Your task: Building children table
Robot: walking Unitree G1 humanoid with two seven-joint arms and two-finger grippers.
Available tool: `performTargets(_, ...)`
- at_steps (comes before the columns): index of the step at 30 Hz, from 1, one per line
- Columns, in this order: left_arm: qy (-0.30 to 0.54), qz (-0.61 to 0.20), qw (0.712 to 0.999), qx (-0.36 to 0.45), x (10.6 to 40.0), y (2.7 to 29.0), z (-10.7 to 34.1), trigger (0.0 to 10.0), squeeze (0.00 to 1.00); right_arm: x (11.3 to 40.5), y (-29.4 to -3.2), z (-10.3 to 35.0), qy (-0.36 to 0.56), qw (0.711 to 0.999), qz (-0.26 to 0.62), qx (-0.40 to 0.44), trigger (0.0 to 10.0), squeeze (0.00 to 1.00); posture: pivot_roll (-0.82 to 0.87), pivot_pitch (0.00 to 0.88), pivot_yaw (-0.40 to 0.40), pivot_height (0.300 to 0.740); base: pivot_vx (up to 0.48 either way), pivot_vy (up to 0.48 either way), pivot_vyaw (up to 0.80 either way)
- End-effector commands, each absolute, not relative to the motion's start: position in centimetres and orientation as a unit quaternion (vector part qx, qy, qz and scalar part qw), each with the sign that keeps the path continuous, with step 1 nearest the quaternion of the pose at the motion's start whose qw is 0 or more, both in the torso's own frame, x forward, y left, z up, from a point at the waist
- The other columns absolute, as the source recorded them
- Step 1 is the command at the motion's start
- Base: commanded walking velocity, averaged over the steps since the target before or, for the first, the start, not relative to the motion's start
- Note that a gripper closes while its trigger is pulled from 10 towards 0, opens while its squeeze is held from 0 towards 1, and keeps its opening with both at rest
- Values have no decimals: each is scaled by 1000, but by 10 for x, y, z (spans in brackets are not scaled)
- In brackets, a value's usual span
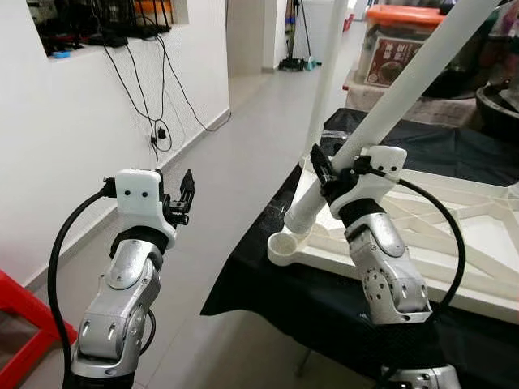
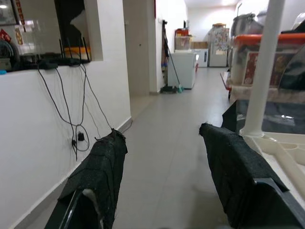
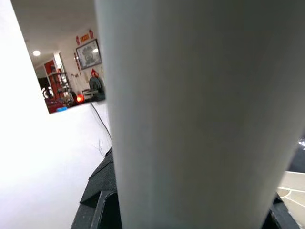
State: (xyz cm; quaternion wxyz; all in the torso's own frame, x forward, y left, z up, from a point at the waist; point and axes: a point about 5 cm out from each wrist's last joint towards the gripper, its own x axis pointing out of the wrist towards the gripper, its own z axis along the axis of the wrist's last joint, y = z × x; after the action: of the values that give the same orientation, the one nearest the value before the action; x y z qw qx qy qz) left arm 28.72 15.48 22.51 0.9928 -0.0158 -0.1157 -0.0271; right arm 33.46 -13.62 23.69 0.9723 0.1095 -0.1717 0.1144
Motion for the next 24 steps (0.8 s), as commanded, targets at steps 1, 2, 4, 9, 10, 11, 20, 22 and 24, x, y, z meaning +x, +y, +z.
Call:
performTargets(1,-114,-26,993,-5,288,155,224,10000,0,335,-133,240,-179,971,119,106,10000,0,48,39,-24,740,304,0,0)
performTargets(2,-114,-26,993,-5,288,155,224,10000,0,335,-133,240,-179,971,119,106,10000,0,48,39,-24,740,304,0,0)
performTargets(4,-114,-29,993,-5,289,155,224,10000,0,335,-133,240,-180,971,119,107,10000,0,47,39,-22,740,302,0,0)
performTargets(9,-112,-32,993,-16,290,153,224,10000,0,334,-133,239,-180,971,116,107,10000,0,47,42,-24,740,121,0,0)
performTargets(10,-112,-32,993,-16,290,153,224,10000,0,334,-133,239,-180,971,116,107,10000,0,47,42,-24,740,0,0,0)
performTargets(11,-112,-32,993,-16,290,153,224,10000,0,334,-133,239,-180,971,116,107,10000,0,47,42,-24,740,0,0,0)
performTargets(20,-112,-17,993,-13,291,159,224,10000,0,336,-133,240,-182,971,114,109,10000,0,51,48,-25,740,0,0,0)
performTargets(22,-112,-15,994,-11,292,160,224,10000,0,336,-134,240,-182,971,114,109,10000,0,53,47,-26,740,0,0,0)
performTargets(24,-110,-14,994,-12,291,161,223,10000,0,336,-133,240,-181,971,115,110,10000,0,54,49,-24,740,0,0,0)
